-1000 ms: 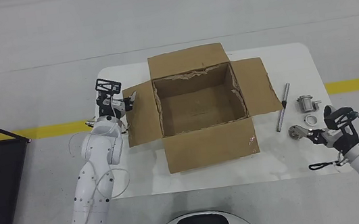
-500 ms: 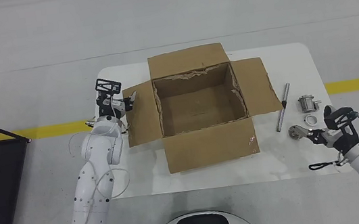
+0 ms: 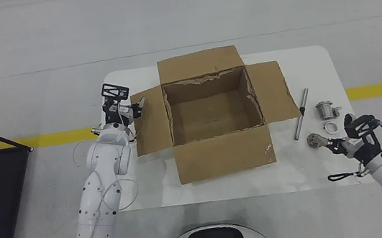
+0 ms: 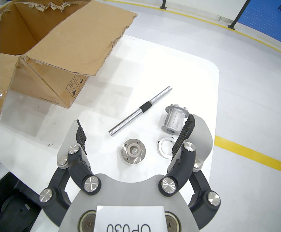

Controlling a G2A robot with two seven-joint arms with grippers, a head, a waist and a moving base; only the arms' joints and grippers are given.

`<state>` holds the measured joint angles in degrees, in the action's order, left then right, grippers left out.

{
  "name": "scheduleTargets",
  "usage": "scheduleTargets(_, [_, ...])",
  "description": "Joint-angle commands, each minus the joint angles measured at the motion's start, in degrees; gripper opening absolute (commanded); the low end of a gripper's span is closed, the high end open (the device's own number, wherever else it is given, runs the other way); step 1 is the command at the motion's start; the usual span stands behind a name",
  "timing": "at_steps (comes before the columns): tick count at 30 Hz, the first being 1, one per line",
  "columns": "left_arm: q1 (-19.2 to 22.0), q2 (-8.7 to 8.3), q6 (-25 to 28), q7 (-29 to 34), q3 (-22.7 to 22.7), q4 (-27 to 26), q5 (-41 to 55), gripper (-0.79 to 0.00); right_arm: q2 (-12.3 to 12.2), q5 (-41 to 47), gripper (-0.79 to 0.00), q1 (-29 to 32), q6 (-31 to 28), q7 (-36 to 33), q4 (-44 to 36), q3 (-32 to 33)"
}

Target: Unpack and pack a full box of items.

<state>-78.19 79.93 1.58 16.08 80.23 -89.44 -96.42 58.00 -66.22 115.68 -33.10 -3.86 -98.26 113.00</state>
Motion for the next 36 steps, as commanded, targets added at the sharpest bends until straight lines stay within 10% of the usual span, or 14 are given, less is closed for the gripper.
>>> scheduleTargets(1, [0.00, 0.00, 0.00, 0.00, 0.00, 0.00, 0.00, 0.000, 0.02, -2.01, 0.000, -0.23, 1.40, -3.50, -0.03, -1.23])
scheduleTargets(3, [0.00, 0.00, 0.00, 0.00, 0.00, 0.00, 0.00, 0.000, 0.06, -3.21, -0.043, -0.91, 2.73, -5.90, -0.16, -2.35])
scheduleTargets(5, [0.00, 0.00, 0.00, 0.00, 0.00, 0.00, 0.00, 0.000, 0.13, -4.20, -0.314, -1.19, 3.47, -6.86, 0.10, -3.38])
scheduleTargets(7, [0.00, 0.00, 0.00, 0.00, 0.00, 0.00, 0.00, 0.000, 0.15, -4.86, -0.416, -1.48, 3.17, -7.13, 0.40, -4.14])
scheduleTargets(26, [0.00, 0.00, 0.00, 0.00, 0.00, 0.00, 0.00, 0.000, 0.32, -8.40, -0.453, -10.31, 7.66, -18.04, 7.89, -10.14])
scheduleTargets(33, [0.00, 0.00, 0.00, 0.00, 0.00, 0.00, 0.00, 0.000, 0.28, -8.86, -0.785, -11.49, 7.12, -19.27, 8.78, -10.70])
scheduleTargets(36, [0.00, 0.00, 0.00, 0.00, 0.00, 0.00, 0.00, 0.000, 0.24, -7.95, -0.785, -10.64, 6.64, -17.24, 8.27, -9.60])
